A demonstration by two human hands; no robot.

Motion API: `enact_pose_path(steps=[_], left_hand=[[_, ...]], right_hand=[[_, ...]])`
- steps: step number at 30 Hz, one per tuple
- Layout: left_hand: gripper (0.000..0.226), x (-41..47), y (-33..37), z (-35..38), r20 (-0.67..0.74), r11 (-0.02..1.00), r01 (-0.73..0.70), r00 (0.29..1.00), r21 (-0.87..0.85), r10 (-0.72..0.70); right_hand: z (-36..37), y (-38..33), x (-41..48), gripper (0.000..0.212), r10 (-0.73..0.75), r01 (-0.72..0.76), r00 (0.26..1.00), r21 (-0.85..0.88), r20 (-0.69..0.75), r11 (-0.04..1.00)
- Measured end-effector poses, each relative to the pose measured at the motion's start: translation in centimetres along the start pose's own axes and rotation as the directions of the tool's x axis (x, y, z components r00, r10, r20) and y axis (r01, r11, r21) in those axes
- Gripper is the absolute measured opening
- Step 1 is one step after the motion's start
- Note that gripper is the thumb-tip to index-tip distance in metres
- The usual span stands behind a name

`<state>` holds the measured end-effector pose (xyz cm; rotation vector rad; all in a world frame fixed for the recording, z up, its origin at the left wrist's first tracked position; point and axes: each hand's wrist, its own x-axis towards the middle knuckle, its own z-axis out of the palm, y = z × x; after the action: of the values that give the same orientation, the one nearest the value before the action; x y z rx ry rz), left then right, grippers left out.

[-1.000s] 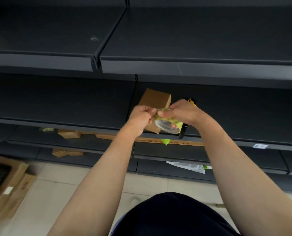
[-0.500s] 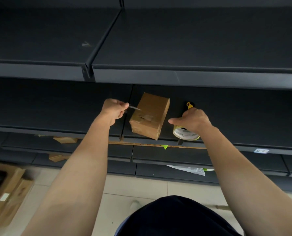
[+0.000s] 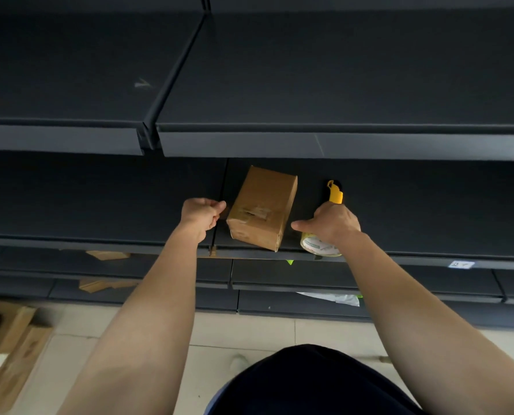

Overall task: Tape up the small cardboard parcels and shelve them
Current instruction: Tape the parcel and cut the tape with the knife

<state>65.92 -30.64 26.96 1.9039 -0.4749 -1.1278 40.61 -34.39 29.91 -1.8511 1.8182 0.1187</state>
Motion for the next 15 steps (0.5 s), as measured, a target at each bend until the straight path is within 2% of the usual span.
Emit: enact_pose_path(steps=[7,12,15], left_hand=[[0.017,-0.5,-1.9,2.0,-0.044,0.986,0.009,0.999,-0.169,-0.017],[0.018,-0.7,-2.4,2.5,-0.117,0.994,-0.062,0.992,-0.090,0.051],[0.016,-0.9,-2.4,2.9,-0.142,0.989,0.038,0.988,-0.142,-0.058]], right_hand=[[0.7,-1.5,-0.1,0.053,0.009,-0.006,0.999,-0.078,0.032,0.997],[0.4,-1.9,0.0,0.054,0.030,-0.026,0.999,-0.090,0.038,0.996],[0.4,-1.9,-0.1,0.055,0.031,-0.026,0.998,-0.093,0.045,0.995]])
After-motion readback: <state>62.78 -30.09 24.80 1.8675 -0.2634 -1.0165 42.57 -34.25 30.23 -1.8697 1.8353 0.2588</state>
